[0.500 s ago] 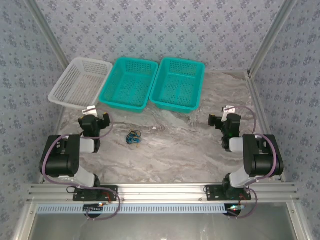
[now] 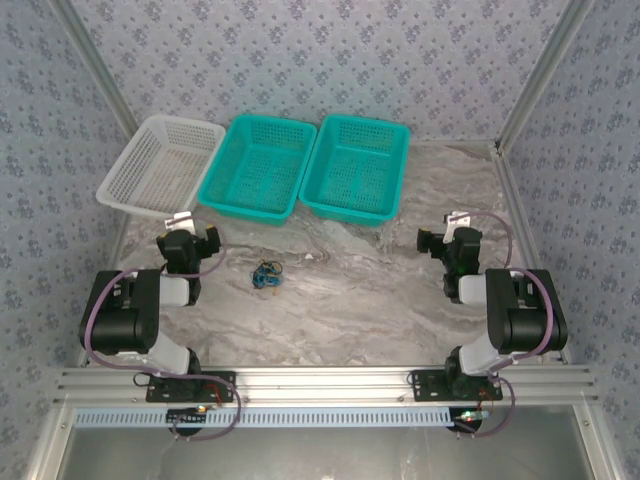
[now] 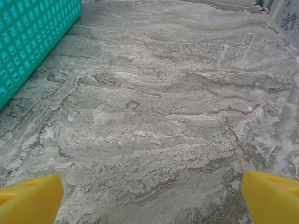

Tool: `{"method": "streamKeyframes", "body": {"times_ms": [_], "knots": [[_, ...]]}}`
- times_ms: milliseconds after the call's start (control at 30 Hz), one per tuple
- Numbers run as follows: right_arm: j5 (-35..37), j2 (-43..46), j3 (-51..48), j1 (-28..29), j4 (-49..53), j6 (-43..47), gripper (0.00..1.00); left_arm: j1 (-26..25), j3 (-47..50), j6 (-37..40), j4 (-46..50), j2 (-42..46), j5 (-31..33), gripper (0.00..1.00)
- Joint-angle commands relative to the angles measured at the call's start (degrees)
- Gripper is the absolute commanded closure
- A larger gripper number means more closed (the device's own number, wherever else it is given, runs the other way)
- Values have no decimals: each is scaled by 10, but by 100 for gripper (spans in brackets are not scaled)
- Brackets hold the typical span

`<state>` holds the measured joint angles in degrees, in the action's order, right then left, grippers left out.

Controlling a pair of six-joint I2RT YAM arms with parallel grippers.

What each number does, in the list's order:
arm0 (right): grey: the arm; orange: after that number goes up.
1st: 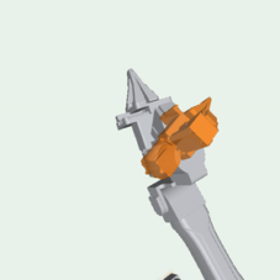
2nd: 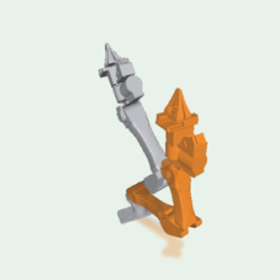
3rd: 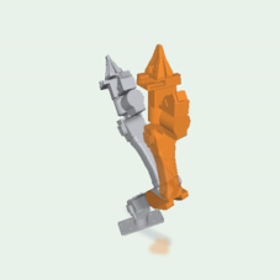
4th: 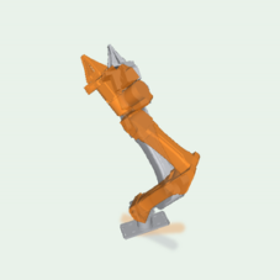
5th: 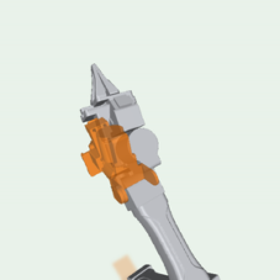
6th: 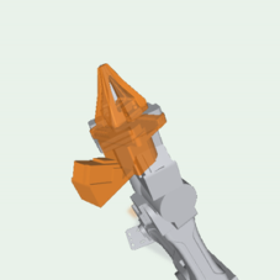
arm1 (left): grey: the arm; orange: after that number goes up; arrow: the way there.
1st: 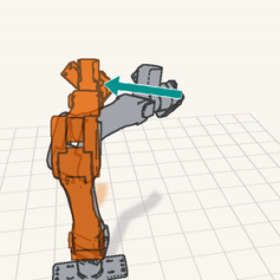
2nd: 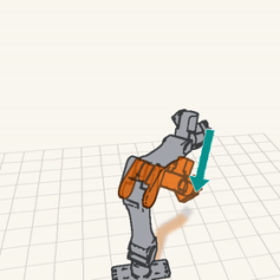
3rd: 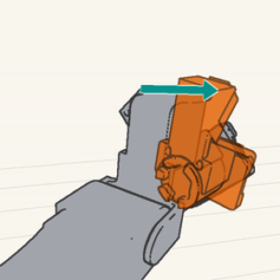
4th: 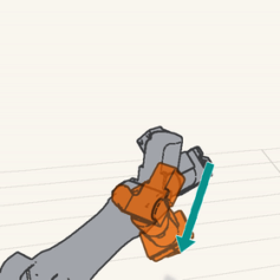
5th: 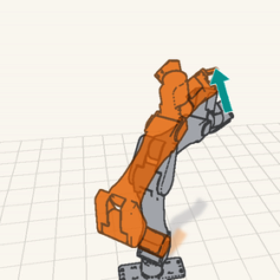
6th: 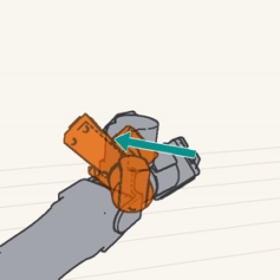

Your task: Untangle the cables

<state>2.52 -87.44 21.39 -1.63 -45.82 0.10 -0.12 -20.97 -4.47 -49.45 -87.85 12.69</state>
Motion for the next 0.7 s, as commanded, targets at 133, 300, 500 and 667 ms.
{"method": "streamKeyframes", "body": {"times_ms": [133,300,500,667], "knots": [[-4,5,11,-2,-1,10,0,-3,-14,25,4,0,-42,1],[-8,7,11,-2,0,10,0,-10,-9,33,1,11,-42,1],[-10,71,47,0,112,14,0,-12,0,24,75,117,-1,1],[27,132,62,2,167,-6,0,-13,-8,-33,203,230,73,1]]}}
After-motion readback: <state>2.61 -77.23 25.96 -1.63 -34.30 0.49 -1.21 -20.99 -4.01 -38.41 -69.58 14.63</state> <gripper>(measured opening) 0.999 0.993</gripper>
